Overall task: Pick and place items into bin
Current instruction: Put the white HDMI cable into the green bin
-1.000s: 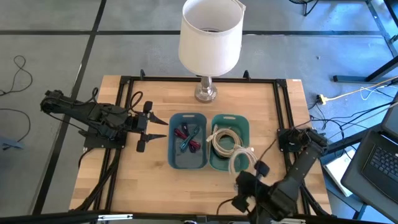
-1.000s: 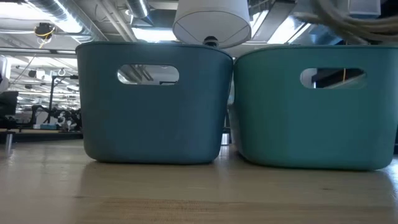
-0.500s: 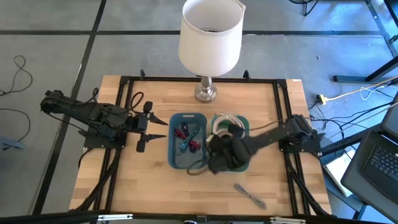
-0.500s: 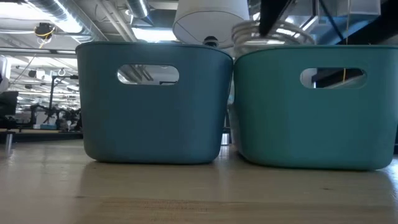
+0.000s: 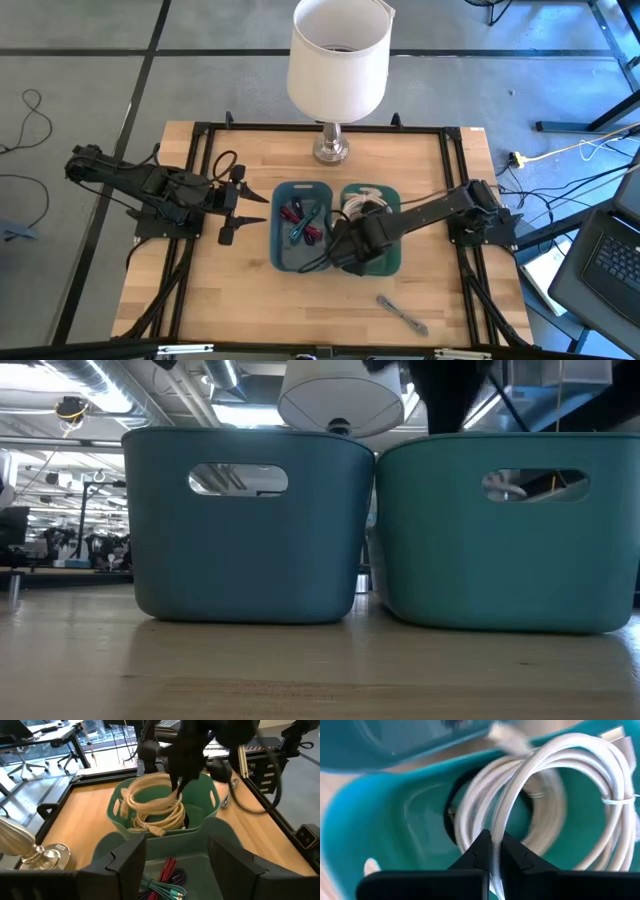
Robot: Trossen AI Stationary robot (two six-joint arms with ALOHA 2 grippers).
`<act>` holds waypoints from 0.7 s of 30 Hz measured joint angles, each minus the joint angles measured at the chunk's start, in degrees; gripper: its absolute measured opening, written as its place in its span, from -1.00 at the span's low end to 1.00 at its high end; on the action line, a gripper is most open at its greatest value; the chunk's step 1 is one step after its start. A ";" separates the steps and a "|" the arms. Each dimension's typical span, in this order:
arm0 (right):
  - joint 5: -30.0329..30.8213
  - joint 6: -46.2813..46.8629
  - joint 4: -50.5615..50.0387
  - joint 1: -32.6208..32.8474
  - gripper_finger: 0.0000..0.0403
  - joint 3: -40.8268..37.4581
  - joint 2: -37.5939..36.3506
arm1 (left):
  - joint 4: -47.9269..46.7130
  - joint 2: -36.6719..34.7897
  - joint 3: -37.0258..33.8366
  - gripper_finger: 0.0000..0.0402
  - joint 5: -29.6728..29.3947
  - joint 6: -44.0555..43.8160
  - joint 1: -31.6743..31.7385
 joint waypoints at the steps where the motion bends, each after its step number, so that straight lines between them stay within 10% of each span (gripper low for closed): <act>1: -0.94 -0.19 2.07 -0.07 -0.92 -2.10 -0.02 | 0.00 0.00 0.00 0.02 0.00 0.02 -0.02; 15: -2.99 1.20 15.79 -0.58 -0.91 -15.87 -0.26 | 0.28 0.02 0.00 0.02 0.00 0.15 0.01; 21: 0.31 1.25 14.04 -0.38 -0.40 -12.23 0.16 | 0.28 0.02 0.01 0.02 0.00 0.14 -0.01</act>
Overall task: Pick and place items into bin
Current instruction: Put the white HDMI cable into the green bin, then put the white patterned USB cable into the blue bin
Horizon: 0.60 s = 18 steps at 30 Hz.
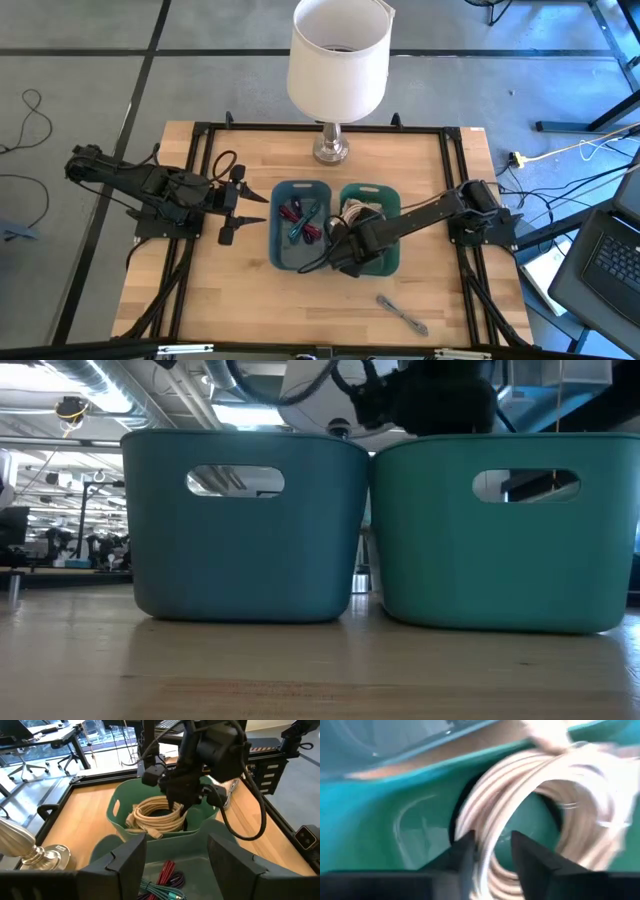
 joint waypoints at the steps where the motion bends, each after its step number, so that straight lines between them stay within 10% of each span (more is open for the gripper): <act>1: 0.62 0.09 -1.14 0.08 -0.31 1.01 0.00 | 0.00 0.00 0.00 0.02 0.00 0.02 0.00; 8: 2.35 2.48 -12.41 2.60 0.11 10.30 0.00 | 0.01 -0.02 -0.01 0.02 0.00 -0.03 0.00; 18: -0.80 15.03 -16.29 15.60 0.12 23.51 -0.42 | -0.01 0.00 -0.01 0.02 0.00 -0.09 0.00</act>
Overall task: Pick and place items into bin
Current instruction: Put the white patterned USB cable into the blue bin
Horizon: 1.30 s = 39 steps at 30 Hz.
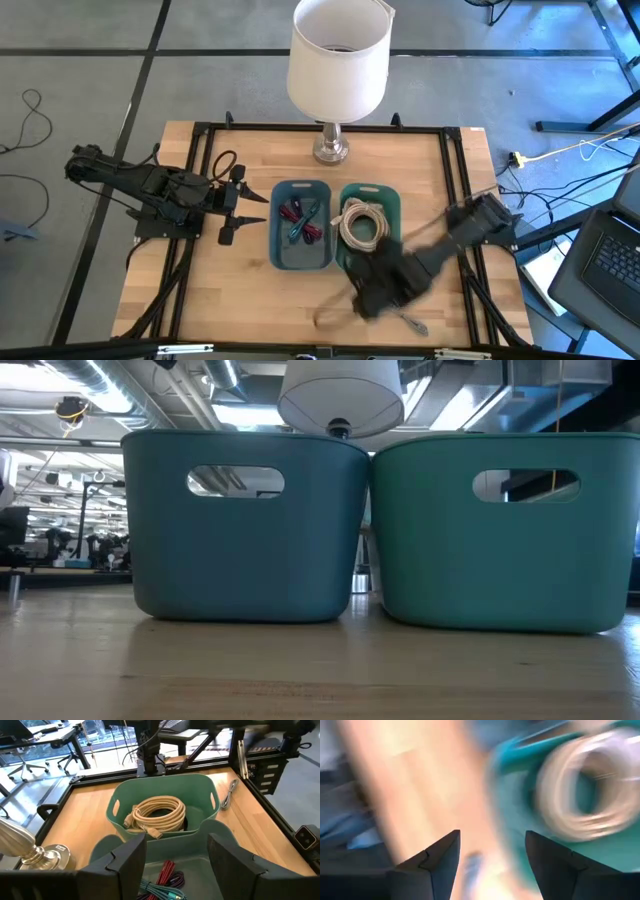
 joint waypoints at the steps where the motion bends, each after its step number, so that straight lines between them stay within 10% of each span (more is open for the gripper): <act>1: -1.34 1.49 2.01 2.06 0.11 -0.11 -0.02 | -0.03 0.00 0.01 0.02 0.00 -0.01 -0.01; 15: 0.67 37.77 5.48 21.45 0.11 -11.47 1.64 | 1.30 0.02 0.00 0.02 -0.02 1.19 -0.01; 23: -16.85 39.55 13.71 19.50 0.11 -26.65 1.75 | 1.77 0.02 0.01 0.02 -0.02 2.70 0.01; 39: -12.64 37.56 29.23 17.53 0.11 -35.25 1.71 | 1.76 0.02 0.00 0.02 -0.02 2.33 0.01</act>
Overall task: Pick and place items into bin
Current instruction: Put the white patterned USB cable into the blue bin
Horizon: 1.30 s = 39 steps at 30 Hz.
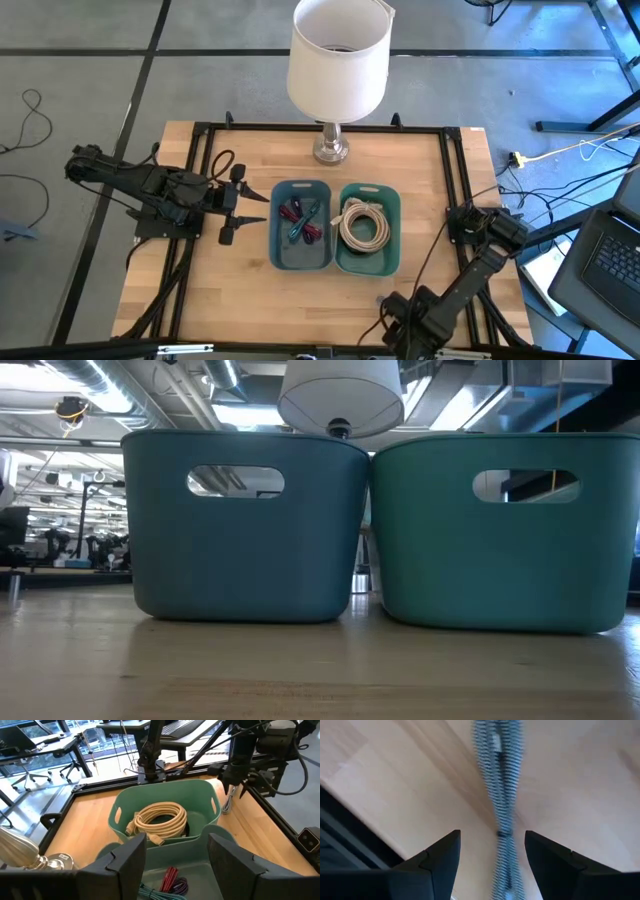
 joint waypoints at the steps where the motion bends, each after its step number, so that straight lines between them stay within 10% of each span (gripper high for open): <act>1: 0.00 0.00 1.53 -0.02 0.11 -0.56 0.00 | 0.00 0.00 0.02 0.02 0.00 0.00 0.00; 9: 0.02 0.29 4.54 -0.14 -0.04 -4.13 -0.22 | 0.00 0.02 0.00 0.02 0.00 -0.39 0.00; 16: -0.46 3.77 2.84 -0.16 -0.87 -4.67 -0.38 | 0.00 0.02 0.01 0.02 0.00 -0.43 0.00; 29: 0.24 14.01 -34.11 3.94 -0.88 20.91 0.09 | -0.02 0.02 0.02 0.02 0.00 -1.33 0.00; 32: 8.83 12.86 -34.94 5.47 -0.88 26.09 -0.54 | -0.02 0.02 0.01 0.02 0.00 -1.33 0.00; 39: 50.85 -7.28 -35.17 4.24 -0.88 31.51 -0.85 | 2.87 0.25 0.00 0.02 0.03 -1.33 -0.02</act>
